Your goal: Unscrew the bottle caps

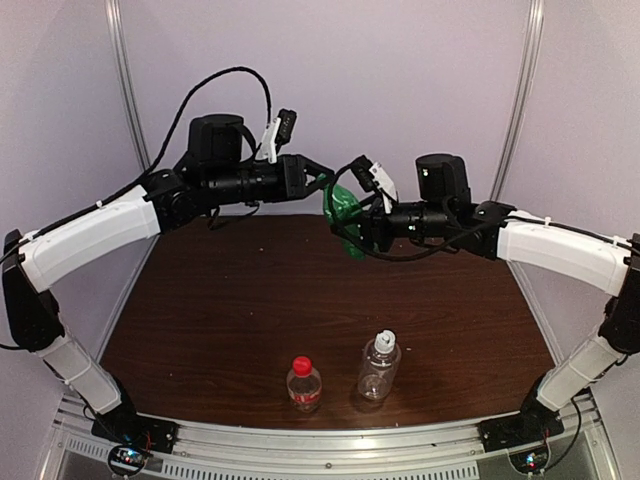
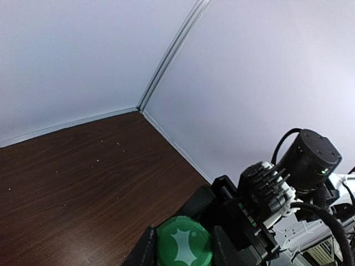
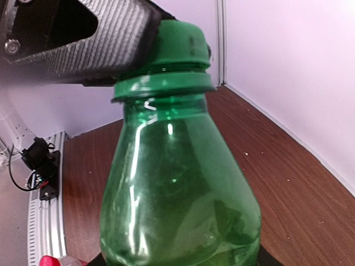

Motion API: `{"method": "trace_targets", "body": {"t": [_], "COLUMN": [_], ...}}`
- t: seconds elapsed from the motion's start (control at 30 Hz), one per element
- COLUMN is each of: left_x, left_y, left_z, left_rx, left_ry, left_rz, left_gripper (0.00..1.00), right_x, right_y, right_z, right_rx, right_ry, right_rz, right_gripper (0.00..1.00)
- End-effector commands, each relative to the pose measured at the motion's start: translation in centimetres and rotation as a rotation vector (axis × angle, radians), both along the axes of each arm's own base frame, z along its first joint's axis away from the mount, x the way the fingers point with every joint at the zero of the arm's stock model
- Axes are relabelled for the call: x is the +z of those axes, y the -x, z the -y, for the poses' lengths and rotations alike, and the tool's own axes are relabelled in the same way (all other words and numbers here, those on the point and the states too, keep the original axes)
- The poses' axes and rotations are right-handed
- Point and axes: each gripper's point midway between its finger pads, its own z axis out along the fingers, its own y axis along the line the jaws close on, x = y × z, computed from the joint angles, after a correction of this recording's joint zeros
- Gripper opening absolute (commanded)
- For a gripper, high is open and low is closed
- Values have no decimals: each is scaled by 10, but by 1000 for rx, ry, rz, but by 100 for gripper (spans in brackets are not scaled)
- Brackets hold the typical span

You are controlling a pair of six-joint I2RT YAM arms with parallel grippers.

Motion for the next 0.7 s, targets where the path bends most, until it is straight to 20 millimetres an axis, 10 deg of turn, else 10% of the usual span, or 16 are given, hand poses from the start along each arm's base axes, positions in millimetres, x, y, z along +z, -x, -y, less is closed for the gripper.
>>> {"method": "trace_targets", "body": {"t": [0.0,0.5,0.67], "left_x": [12,43,44], "left_y": [-24,12,46], "left_z": [-15,-30,-30], "left_rx": [202,-100,-293], "left_ry": [36,52,1], "left_rz": [-25,243,386], "left_gripper": [4,82,88], "right_x": [-13,-6,4], "right_y": [-26,22,48], "right_z": [21,2,-4], "right_rx": [-199,100,275], "right_ry": [88,30,-36], "right_rz": [66,12,-39], "right_gripper": [37,48,52]}}
